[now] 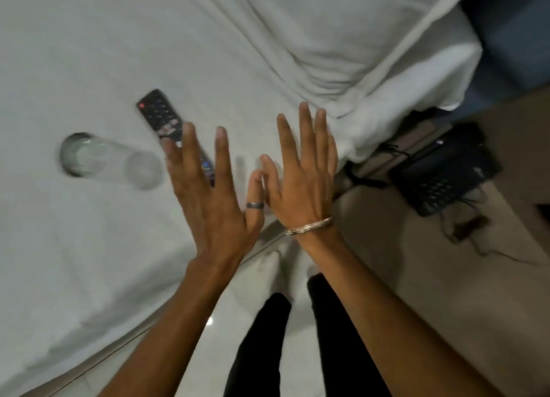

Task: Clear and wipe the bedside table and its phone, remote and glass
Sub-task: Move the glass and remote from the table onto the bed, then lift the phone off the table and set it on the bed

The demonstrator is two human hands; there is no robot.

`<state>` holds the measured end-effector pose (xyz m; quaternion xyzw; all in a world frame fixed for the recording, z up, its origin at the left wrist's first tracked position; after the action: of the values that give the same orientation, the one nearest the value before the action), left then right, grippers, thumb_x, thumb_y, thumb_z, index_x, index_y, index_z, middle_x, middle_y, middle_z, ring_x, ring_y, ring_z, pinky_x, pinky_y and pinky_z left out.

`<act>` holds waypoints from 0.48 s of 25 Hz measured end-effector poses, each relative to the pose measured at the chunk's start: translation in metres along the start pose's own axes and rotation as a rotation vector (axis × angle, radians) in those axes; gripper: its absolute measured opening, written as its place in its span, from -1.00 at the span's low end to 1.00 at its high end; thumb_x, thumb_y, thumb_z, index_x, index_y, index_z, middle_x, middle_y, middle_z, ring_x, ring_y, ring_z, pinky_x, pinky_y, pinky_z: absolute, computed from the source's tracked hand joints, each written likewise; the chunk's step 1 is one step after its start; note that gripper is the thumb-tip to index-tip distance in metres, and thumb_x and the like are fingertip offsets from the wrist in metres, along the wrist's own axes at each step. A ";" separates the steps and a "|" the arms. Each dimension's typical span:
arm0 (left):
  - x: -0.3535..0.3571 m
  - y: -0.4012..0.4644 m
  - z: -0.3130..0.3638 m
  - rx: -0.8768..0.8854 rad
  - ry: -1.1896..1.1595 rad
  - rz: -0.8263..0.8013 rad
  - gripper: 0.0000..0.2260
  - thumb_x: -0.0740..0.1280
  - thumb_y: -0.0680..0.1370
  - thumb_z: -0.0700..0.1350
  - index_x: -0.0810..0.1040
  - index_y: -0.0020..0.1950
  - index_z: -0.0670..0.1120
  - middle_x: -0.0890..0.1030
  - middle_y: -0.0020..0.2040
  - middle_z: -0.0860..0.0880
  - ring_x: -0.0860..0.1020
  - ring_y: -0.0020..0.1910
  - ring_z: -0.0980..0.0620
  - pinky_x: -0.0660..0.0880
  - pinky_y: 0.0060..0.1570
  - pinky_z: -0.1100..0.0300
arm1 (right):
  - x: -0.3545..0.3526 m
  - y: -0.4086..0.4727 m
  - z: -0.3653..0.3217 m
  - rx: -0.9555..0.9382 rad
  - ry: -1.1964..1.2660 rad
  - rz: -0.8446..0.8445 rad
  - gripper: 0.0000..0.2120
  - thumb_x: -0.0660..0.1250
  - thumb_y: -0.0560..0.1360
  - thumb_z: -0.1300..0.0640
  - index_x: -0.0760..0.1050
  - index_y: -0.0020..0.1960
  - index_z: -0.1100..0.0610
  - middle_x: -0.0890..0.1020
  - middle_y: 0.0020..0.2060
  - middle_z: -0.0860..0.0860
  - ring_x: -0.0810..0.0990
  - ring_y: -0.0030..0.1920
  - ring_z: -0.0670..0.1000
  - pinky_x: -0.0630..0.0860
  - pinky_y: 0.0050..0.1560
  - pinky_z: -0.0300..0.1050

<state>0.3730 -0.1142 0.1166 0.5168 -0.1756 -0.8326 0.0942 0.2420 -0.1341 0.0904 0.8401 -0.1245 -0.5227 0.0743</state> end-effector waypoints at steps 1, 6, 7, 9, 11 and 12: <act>0.017 -0.003 0.022 0.061 -0.049 -0.066 -0.39 0.37 0.66 -0.03 0.24 0.63 -0.20 0.14 0.61 -0.39 -0.01 0.60 -0.47 -0.03 0.66 -0.21 | -0.012 -0.004 0.027 0.051 -0.041 0.017 -0.46 0.22 0.64 -0.06 0.31 0.56 0.12 0.23 0.59 0.24 0.12 0.62 0.26 0.16 0.56 0.31; 0.120 -0.004 0.128 0.335 -0.162 -0.433 -0.44 0.27 0.71 0.00 0.24 0.67 -0.16 0.16 0.67 -0.30 -0.02 0.69 -0.31 -0.01 0.68 -0.16 | -0.055 -0.036 0.181 0.518 -0.240 -0.092 -0.35 0.19 0.61 -0.08 0.12 0.63 0.07 0.01 0.65 0.20 -0.09 0.65 0.27 -0.09 0.60 0.38; 0.144 -0.004 0.147 0.368 -0.162 -0.554 -0.43 0.22 0.73 0.05 0.19 0.69 -0.13 0.12 0.69 -0.27 -0.05 0.70 -0.26 -0.09 0.68 -0.10 | -0.059 -0.043 0.208 0.602 -0.266 -0.123 -0.33 0.18 0.61 -0.08 0.07 0.64 0.06 -0.03 0.65 0.19 -0.12 0.65 0.28 -0.07 0.59 0.38; 0.190 -0.006 0.178 0.453 -0.145 -0.773 -0.40 0.13 0.75 0.13 0.10 0.72 -0.09 0.03 0.72 -0.23 -0.12 0.71 -0.20 -0.18 0.67 -0.05 | -0.062 -0.051 0.251 0.779 -0.222 -0.165 -0.31 0.19 0.61 -0.06 0.01 0.65 0.07 -0.09 0.65 0.20 -0.14 0.64 0.28 0.01 0.59 0.35; 0.237 -0.009 0.210 0.550 -0.083 -0.923 -0.38 0.07 0.74 0.16 0.00 0.73 -0.07 -0.06 0.73 -0.23 -0.17 0.71 -0.21 -0.15 0.68 -0.12 | -0.060 -0.052 0.289 1.004 -0.077 -0.153 -0.29 0.21 0.63 -0.05 -0.02 0.65 0.08 -0.08 0.65 0.22 -0.05 0.63 0.29 0.10 0.57 0.28; 0.256 -0.009 0.221 0.572 -0.048 -0.974 -0.37 0.05 0.74 0.18 -0.04 0.74 -0.06 -0.10 0.73 -0.23 -0.18 0.71 -0.22 -0.11 0.68 -0.16 | -0.056 -0.052 0.302 1.100 0.006 -0.126 -0.29 0.22 0.63 -0.06 -0.03 0.65 0.08 -0.04 0.64 0.23 0.04 0.62 0.30 0.16 0.54 0.23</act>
<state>0.0606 -0.1494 -0.0091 0.5241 -0.1375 -0.7107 -0.4487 -0.0458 -0.0666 -0.0080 0.7625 -0.3282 -0.3815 -0.4065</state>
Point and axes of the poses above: each hand's wrist, its own y-axis towards the middle knuckle, its own x-axis out of the palm, z = x × y, the point moved 1 cm from there along y, towards the middle knuckle
